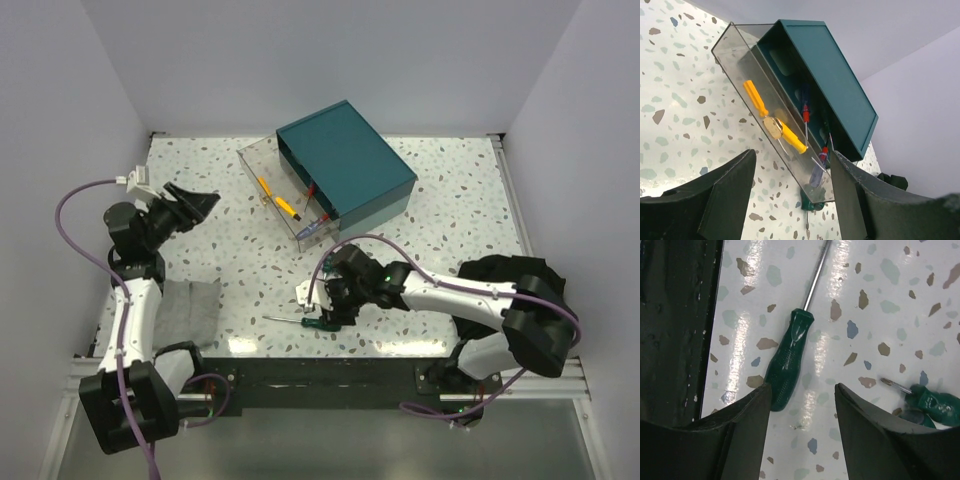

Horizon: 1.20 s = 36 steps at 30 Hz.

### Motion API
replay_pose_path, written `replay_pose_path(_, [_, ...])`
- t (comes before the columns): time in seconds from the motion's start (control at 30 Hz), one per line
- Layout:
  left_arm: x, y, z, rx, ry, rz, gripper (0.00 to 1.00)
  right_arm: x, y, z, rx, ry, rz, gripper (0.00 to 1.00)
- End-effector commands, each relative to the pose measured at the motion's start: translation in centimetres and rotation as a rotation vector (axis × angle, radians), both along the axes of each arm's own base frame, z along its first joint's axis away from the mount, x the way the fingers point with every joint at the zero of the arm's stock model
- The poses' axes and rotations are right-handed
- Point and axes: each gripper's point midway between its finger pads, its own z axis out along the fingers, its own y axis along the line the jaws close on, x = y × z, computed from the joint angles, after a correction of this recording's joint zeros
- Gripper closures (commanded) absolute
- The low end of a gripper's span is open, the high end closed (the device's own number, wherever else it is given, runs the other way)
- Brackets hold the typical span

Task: Sort the tools into containers

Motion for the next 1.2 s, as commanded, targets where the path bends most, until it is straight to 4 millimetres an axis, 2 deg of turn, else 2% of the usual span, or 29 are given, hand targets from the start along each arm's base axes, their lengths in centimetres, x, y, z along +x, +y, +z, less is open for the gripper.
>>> replay_pose_path(0.0, [-0.8, 0.4, 0.3, 0.032, -0.037, 0.026, 0.34, -0.8, 2.4, -0.4, 0.041, 0.000, 0.059, 0.42])
replay_pose_path(0.23, [-1.6, 0.2, 0.4, 0.037, -0.047, 0.034, 0.34, -0.7, 2.0, -4.1, -0.044, -0.012, 0.024, 0.42])
replay_pose_path(0.43, [-1.6, 0.2, 0.8, 0.034, -0.055, 0.031, 0.34, 0.0, 2.2, -4.7, -0.070, -0.027, -0.013, 0.45])
replay_pose_path(0.53, [-1.4, 0.2, 1.0, 0.026, -0.057, 0.032, 0.34, 0.1, 2.0, -4.8, -0.086, -0.038, -0.003, 0.58])
replay_pose_path(0.57, [-1.3, 0.2, 0.8, 0.022, -0.053, 0.033, 0.34, 0.0, 1.9, -4.7, -0.092, -0.036, -0.001, 0.74])
replay_pose_path(0.6, [-1.3, 0.2, 0.9, 0.017, -0.054, 0.033, 0.34, -0.1, 2.0, -4.3, -0.086, -0.034, 0.007, 0.83])
replay_pose_path(0.63, [-1.2, 0.2, 0.9, 0.014, -0.052, 0.032, 0.34, 0.3, 2.8, -2.5, -0.046, -0.051, 0.006, 0.95])
replay_pose_path(0.67, [-1.1, 0.2, 0.8, 0.011, -0.046, 0.029, 0.34, 0.2, 3.0, -1.1, -0.026, -0.044, 0.001, 0.99])
replay_pose_path(0.7, [-1.0, 0.3, 1.0, 0.012, -0.049, 0.030, 0.34, 0.5, 3.6, 0.5, 0.014, -0.036, -0.012, 1.00])
replay_pose_path(0.73, [-0.9, 0.3, 1.0, 0.009, -0.046, 0.028, 0.34, 1.2, 5.1, 3.8, 0.092, -0.026, -0.044, 1.00])
replay_pose_path(0.77, [-0.8, 0.3, 0.9, 0.009, -0.040, 0.027, 0.34, 1.5, 5.5, 6.7, 0.151, -0.019, -0.068, 1.00])
replay_pose_path(0.8, [-0.7, 0.3, 0.9, 0.006, -0.038, 0.026, 0.34, 2.4, 5.9, 8.8, 0.202, 0.005, -0.103, 1.00])
replay_pose_path(0.83, [-0.6, 0.3, 0.8, 0.004, -0.033, 0.025, 0.34, 3.4, 7.2, 12.9, 0.291, 0.035, -0.164, 1.00])
replay_pose_path(0.87, [-0.4, 0.4, 0.6, -0.001, -0.027, 0.027, 0.34, 4.5, 7.7, 15.0, 0.347, 0.052, -0.209, 1.00])
replay_pose_path(0.9, [-0.3, 0.4, 0.6, -0.003, -0.026, 0.027, 0.34, 6.9, 7.8, 18.0, 0.427, 0.093, -0.333, 1.00])
replay_pose_path(0.93, [-0.1, 0.4, 0.4, -0.007, -0.021, 0.027, 0.34, 8.7, 8.1, 19.9, 0.493, 0.091, -0.402, 1.00])
replay_pose_path(0.97, [-0.1, 0.5, 0.5, -0.010, -0.020, 0.029, 0.35, 11.4, 7.6, 20.0, 0.512, 0.095, -0.500, 1.00])
replay_pose_path(1.0, [0.0, 0.6, 0.3, -0.013, -0.014, 0.032, 0.35, 14.2, 7.0, 21.4, 0.556, 0.078, -0.652, 1.00])
replay_pose_path(1.03, [0.1, 0.7, 0.2, -0.017, -0.010, 0.037, 0.35, 16.0, 6.7, 22.2, 0.593, 0.046, -0.720, 1.00])
replay_pose_path(1.07, [0.2, 0.8, 0.3, -0.017, -0.010, 0.037, 0.35, 18.0, 6.4, 21.0, 0.571, 0.024, -0.782, 1.00])
replay_pose_path(1.1, [0.2, 0.9, 0.2, -0.019, -0.005, 0.042, 0.35, 19.4, 6.3, 21.8, 0.587, -0.010, -0.822, 1.00])
replay_pose_path(1.13, [0.3, 1.0, 0.2, -0.022, 0.002, 0.045, 0.35, 20.6, 6.1, 21.2, 0.568, -0.032, -0.869, 1.00])
replay_pose_path(1.17, [0.4, 1.1, 0.3, -0.021, 0.001, 0.048, 0.35, 21.9, 6.2, 19.7, 0.534, -0.036, -0.897, 1.00])
